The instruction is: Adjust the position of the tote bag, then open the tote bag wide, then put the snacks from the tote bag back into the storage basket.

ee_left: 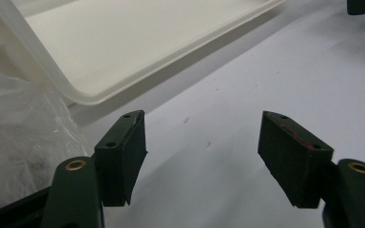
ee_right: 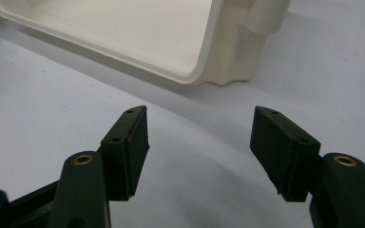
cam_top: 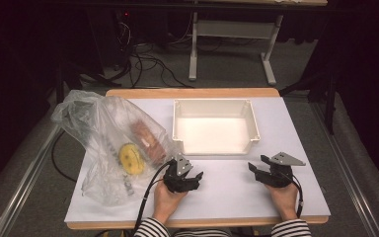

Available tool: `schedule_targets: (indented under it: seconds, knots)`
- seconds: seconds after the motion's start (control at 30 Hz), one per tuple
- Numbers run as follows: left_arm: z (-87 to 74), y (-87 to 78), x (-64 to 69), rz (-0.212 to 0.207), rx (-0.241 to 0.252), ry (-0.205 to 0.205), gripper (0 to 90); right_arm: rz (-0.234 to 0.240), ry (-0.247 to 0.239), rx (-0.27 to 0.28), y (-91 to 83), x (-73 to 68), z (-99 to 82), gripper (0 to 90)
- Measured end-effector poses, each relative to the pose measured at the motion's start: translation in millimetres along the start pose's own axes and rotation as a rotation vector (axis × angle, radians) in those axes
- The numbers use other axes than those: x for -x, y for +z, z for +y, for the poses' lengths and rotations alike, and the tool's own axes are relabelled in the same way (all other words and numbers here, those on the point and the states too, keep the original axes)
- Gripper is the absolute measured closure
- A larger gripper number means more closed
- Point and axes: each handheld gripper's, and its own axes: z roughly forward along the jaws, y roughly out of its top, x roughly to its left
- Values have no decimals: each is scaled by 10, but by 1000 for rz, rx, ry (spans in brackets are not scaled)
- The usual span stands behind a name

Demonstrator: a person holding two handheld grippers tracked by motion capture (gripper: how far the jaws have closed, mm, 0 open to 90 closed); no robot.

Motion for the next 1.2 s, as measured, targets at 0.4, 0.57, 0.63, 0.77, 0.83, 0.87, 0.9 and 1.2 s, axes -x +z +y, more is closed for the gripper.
schedule_targets:
  seconds: [0.4, 0.57, 0.63, 0.77, 0.83, 0.87, 0.9, 1.2]
  knots:
    - [-4, -7, 48, 20, 9, 38, 340, -5, 16, -3, 4, 3, 1, 379]
    - [-3, -13, 53, 16, 16, 47, 341, 2, 8, -4, 9, 12, 3, 377]
    - [-2, -21, 67, 19, 16, 65, 346, 3, 15, 1, 5, 13, 1, 375]
    - [-2, -59, 81, 17, -1, 79, 343, 7, 24, -5, 6, 17, 3, 374]
    - [7, -106, 82, 8, 1, 70, 340, 4, 21, 0, 0, 16, 0, 374]
    - [14, -135, 84, 6, 0, 69, 339, 1, 23, 2, -3, 15, -1, 373]
    - [21, -163, 90, 8, 5, 70, 337, 0, 25, 4, -4, 15, -1, 372]
    - [110, -482, 90, -13, 28, 70, 309, 4, 33, 8, -5, 24, -2, 368]
